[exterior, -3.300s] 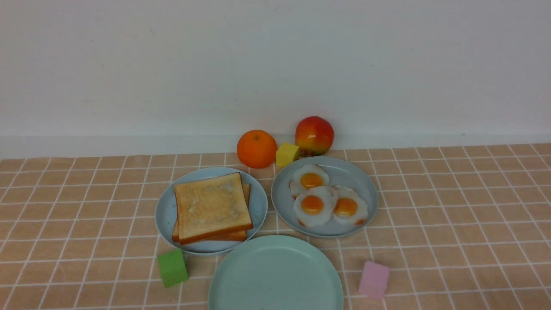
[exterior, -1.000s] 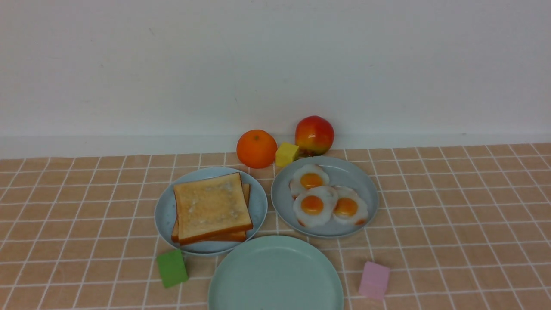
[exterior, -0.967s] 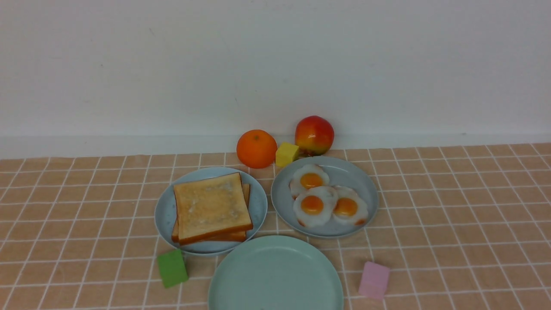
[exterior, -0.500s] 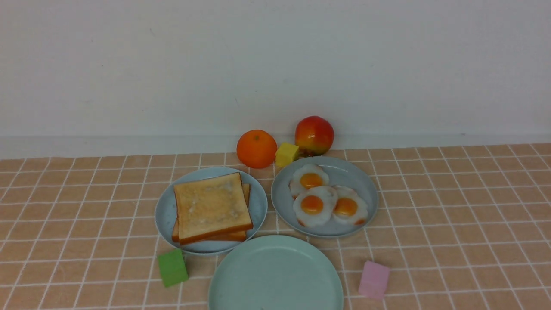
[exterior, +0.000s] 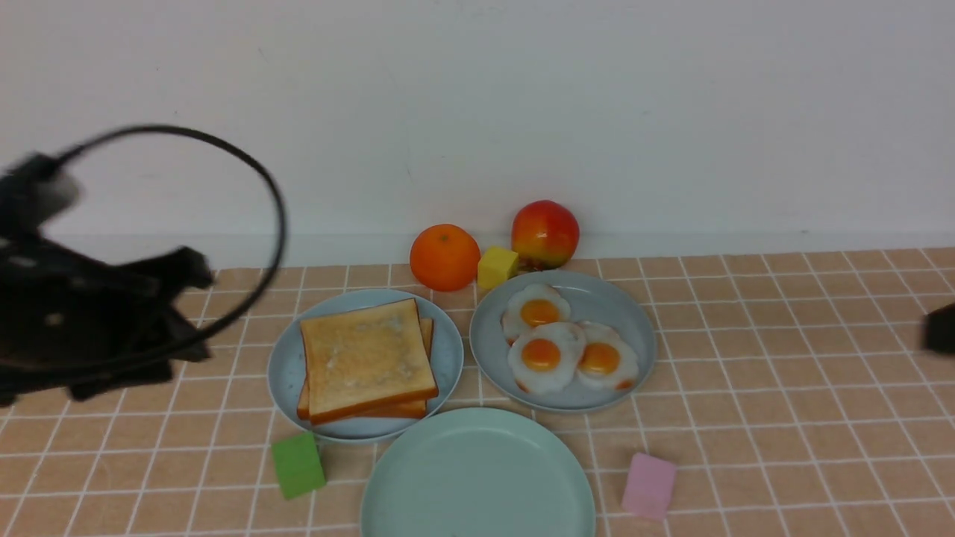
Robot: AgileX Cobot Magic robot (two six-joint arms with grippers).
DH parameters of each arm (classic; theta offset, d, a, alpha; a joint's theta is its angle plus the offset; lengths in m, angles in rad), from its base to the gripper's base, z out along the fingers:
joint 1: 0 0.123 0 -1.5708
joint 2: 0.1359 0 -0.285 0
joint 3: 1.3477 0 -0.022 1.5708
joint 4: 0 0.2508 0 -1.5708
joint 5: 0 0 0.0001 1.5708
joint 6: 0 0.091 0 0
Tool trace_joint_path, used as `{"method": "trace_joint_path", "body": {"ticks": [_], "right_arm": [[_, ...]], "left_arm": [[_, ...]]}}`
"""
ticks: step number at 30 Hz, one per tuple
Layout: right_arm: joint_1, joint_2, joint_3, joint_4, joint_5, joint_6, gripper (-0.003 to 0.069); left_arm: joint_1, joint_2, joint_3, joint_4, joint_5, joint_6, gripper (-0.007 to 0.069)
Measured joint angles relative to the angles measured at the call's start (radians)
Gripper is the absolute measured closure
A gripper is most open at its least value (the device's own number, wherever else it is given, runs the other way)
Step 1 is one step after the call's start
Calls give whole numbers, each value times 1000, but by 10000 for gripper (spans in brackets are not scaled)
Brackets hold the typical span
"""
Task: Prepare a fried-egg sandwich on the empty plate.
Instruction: Use the left arm to grab a slice of bread
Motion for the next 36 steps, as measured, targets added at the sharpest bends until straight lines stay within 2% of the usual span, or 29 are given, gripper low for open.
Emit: {"method": "trace_joint_path", "body": {"ticks": [5,9,21,36], "right_arm": [[0,43,0,256,74,-238,419],[0,44,-1,350,90,-324,419],[0,44,-1,370,114,-344,419],[0,44,-1,370,113,-344,419]], "left_arm": [[0,203,-96,-142,0,195,386],[0,344,-171,-172,-12,266,386],[0,538,-233,-202,-72,302,386],[1,603,-245,-243,-95,326,388]]}}
